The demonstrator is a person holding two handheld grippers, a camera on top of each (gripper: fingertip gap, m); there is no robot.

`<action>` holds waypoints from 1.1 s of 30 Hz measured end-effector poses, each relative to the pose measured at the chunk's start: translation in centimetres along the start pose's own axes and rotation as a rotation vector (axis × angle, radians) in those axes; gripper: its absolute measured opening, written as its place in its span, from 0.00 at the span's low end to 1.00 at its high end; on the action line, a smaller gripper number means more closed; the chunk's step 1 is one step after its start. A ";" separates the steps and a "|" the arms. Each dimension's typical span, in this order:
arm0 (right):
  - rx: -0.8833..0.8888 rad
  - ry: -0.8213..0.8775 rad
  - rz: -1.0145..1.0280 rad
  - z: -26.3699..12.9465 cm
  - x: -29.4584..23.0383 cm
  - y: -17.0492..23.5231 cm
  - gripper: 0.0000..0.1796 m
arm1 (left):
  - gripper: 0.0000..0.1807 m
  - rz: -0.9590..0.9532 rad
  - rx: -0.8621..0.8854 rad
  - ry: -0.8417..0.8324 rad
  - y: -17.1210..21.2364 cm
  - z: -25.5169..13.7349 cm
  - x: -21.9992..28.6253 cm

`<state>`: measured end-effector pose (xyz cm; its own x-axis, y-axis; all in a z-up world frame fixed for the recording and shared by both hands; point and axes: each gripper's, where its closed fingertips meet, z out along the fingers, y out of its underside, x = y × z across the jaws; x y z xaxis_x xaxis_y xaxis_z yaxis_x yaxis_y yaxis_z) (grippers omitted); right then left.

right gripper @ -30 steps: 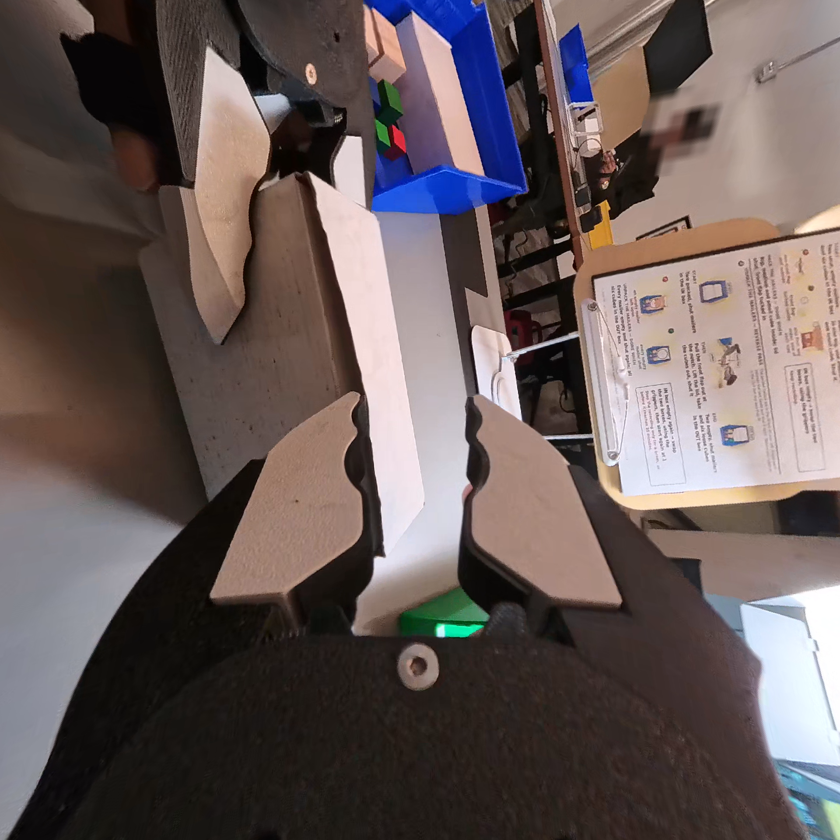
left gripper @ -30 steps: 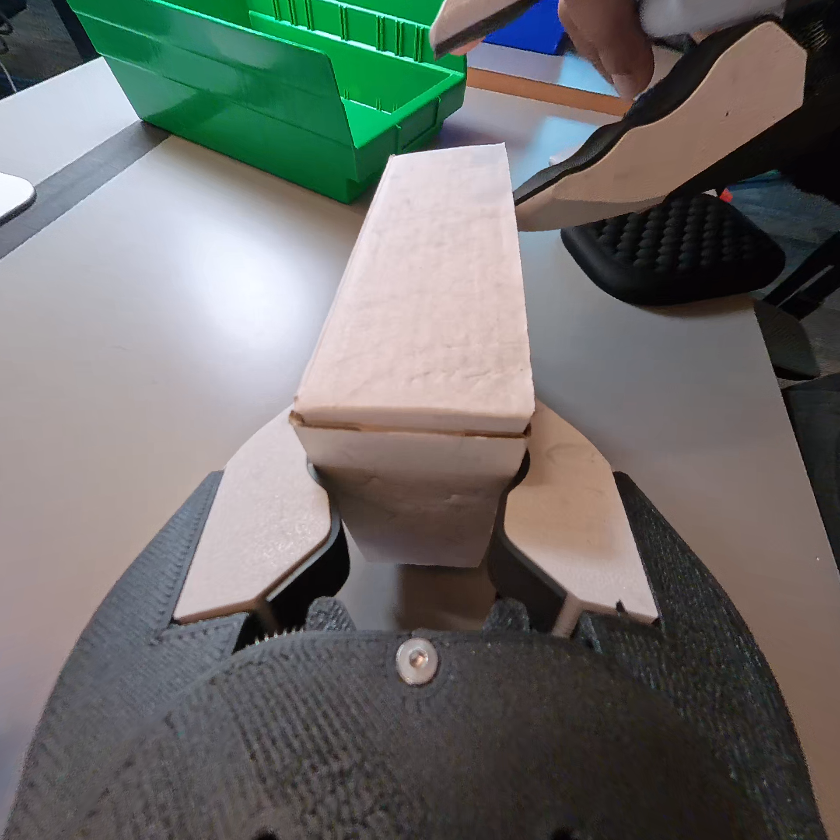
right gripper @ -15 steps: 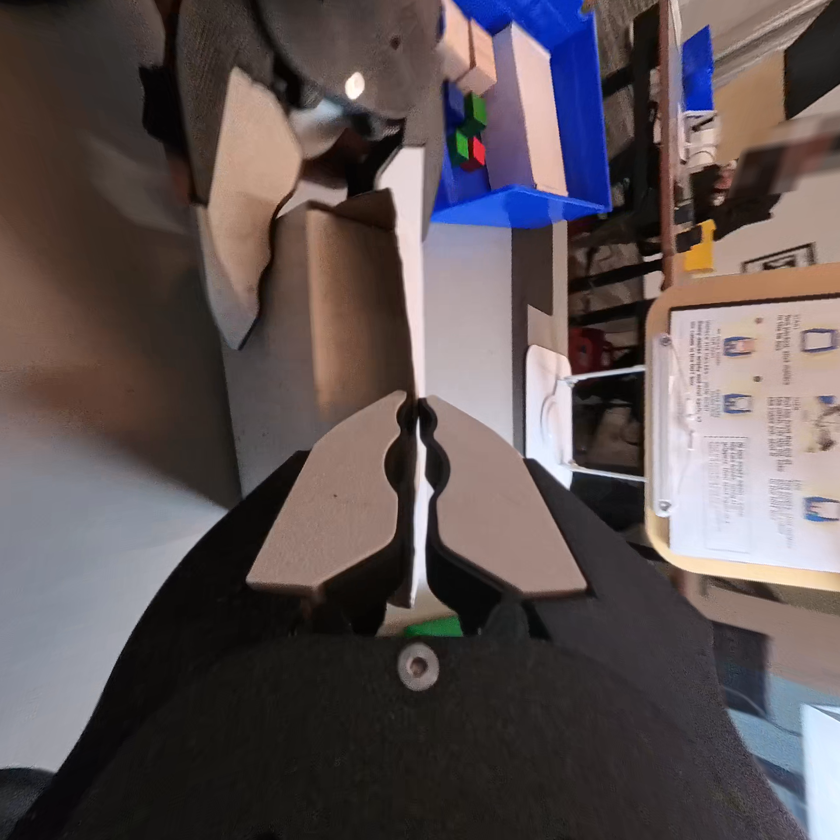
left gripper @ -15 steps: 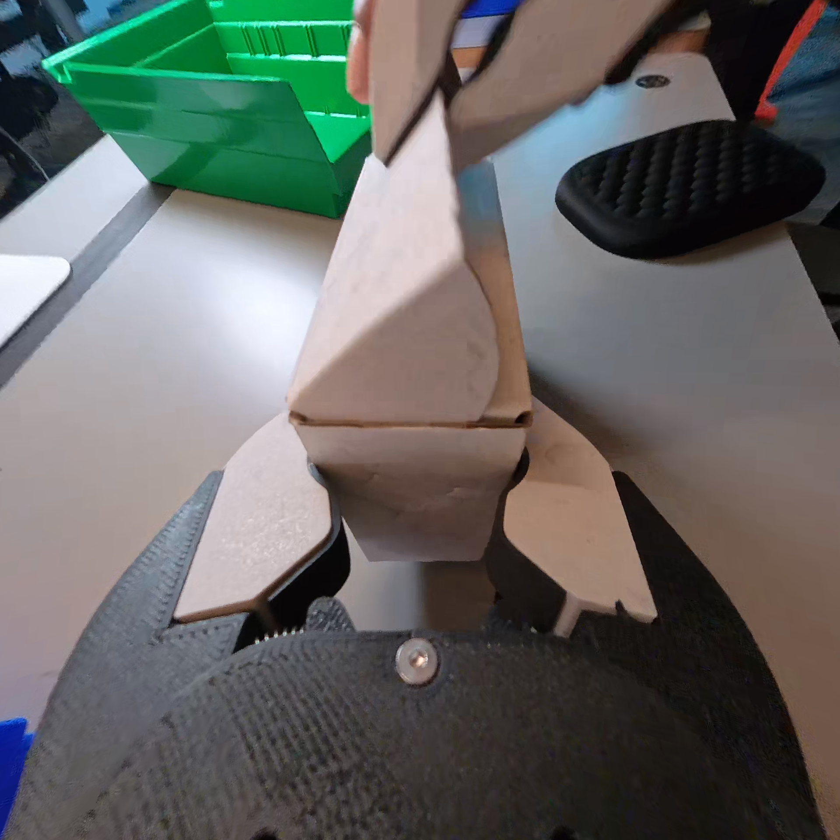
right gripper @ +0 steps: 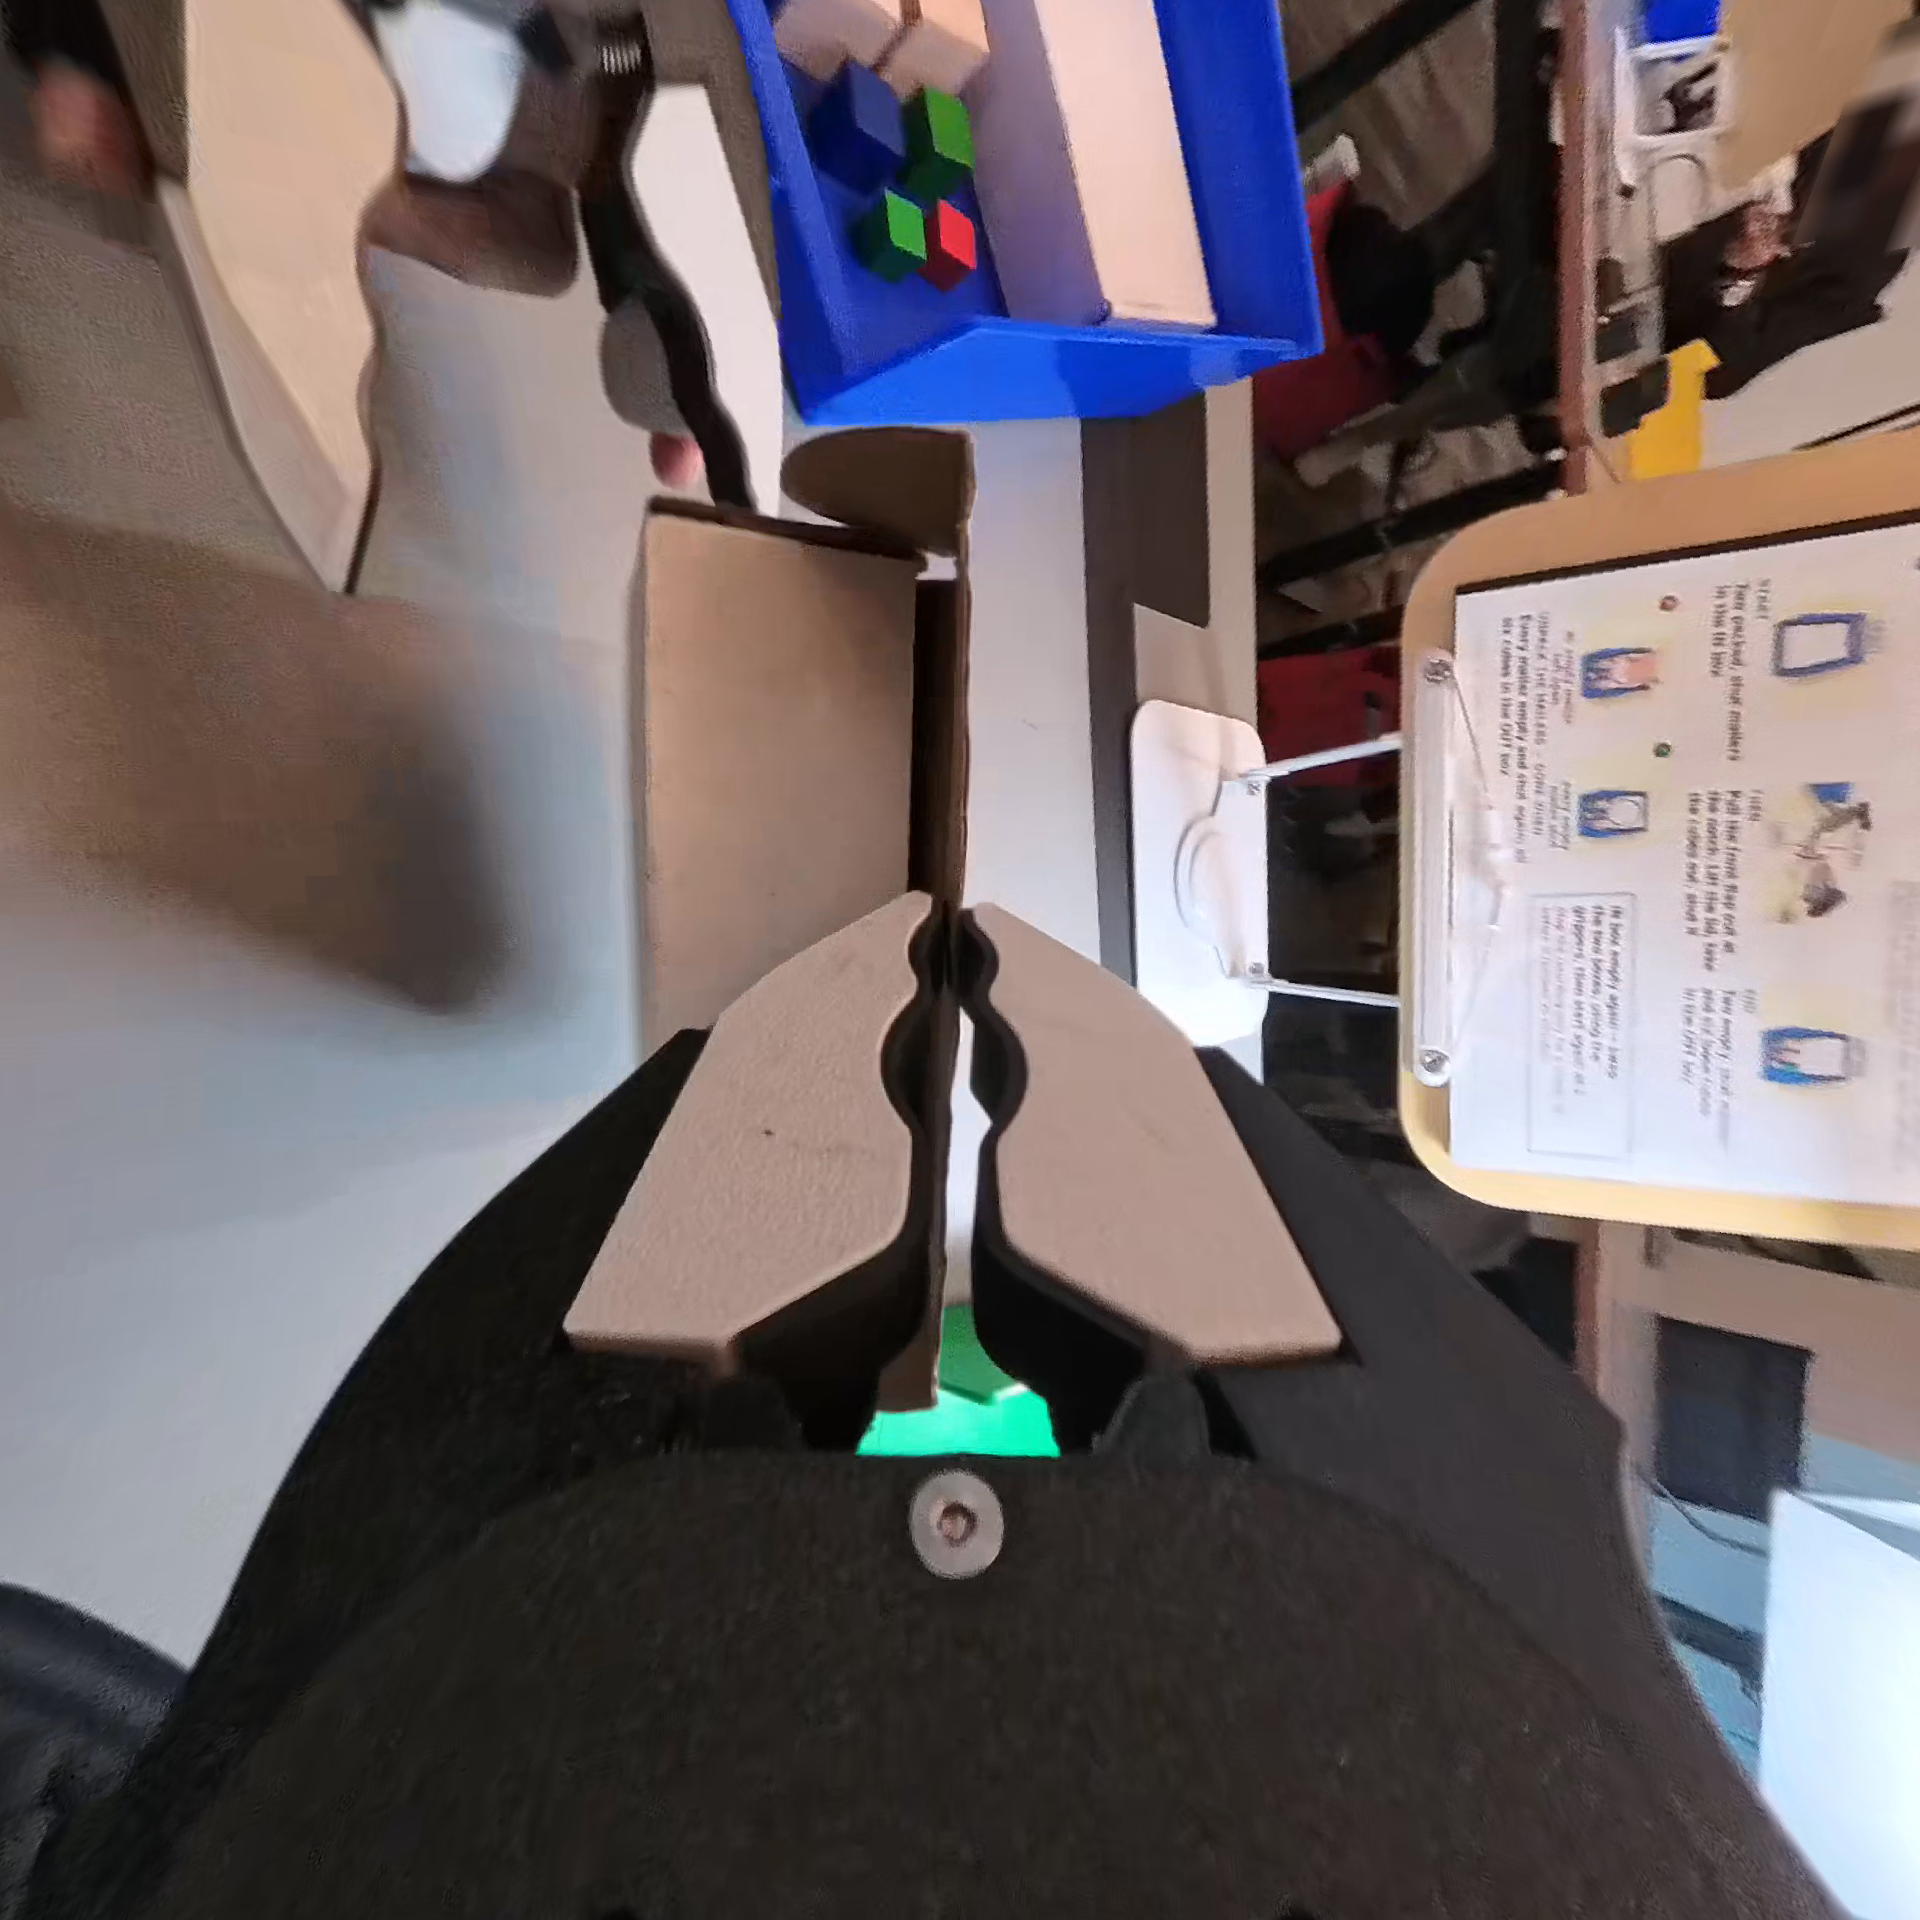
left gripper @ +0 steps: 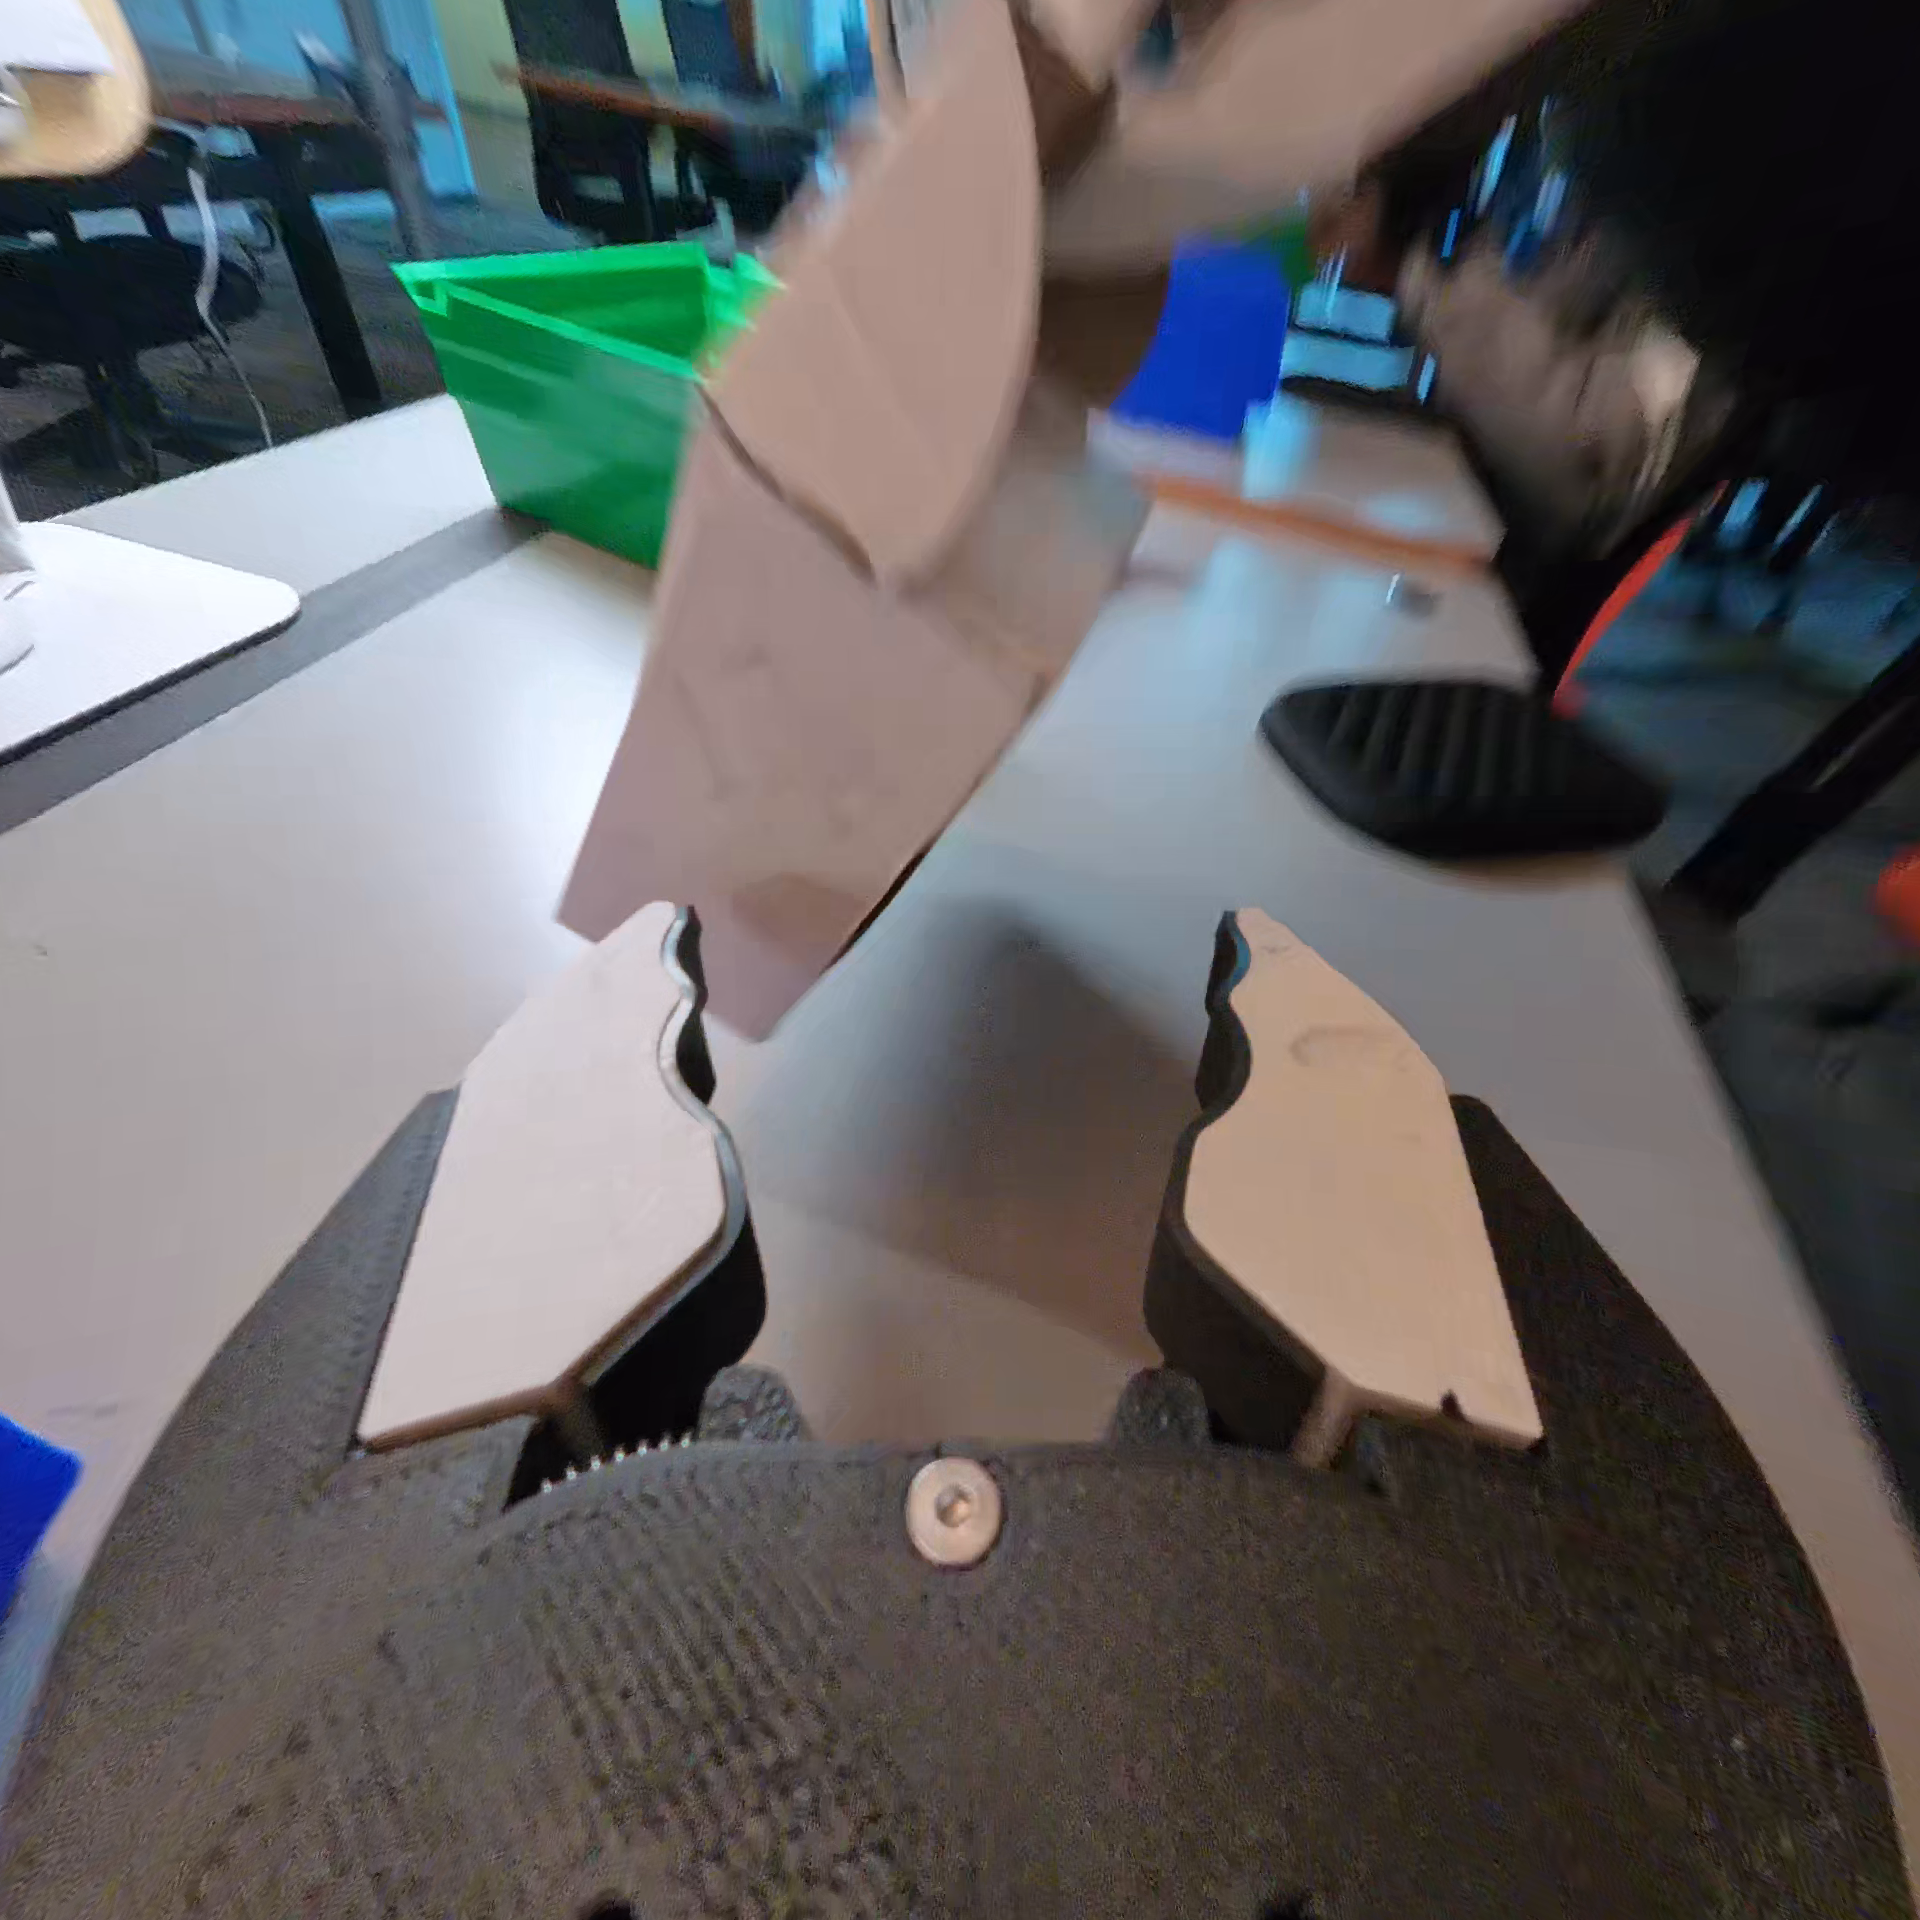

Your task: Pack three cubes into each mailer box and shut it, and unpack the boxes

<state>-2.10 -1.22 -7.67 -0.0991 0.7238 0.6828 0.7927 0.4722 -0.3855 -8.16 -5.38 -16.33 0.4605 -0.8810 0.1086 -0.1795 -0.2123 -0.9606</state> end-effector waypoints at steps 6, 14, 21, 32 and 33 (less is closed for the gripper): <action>-0.006 0.025 -0.025 1.4 -3.8 -0.9 0.01 | 0.44 -0.235 0.096 -0.126 -1.0 0.3 -1.8; 0.077 -0.126 0.059 0.8 -5.2 -2.8 0.00 | 0.38 0.175 -0.362 -0.240 6.1 1.5 -1.8; 0.111 -0.275 0.216 -0.1 -3.0 -2.6 0.00 | 0.37 0.285 -0.382 -0.232 6.4 1.2 -1.5; 0.108 -0.449 0.376 0.6 -2.2 -2.0 0.01 | 0.29 0.401 -0.173 -0.161 2.3 -1.0 0.4; 0.107 -0.465 0.385 0.6 -2.3 -2.2 0.01 | 0.29 0.419 -0.195 -0.150 2.7 -0.7 0.7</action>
<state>-3.96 -3.63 -8.73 -0.0890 0.9848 0.1490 0.7617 0.1637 -0.6269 -8.97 -6.87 -18.68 0.4318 -0.8398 -0.3290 -0.5295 0.0593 -0.8463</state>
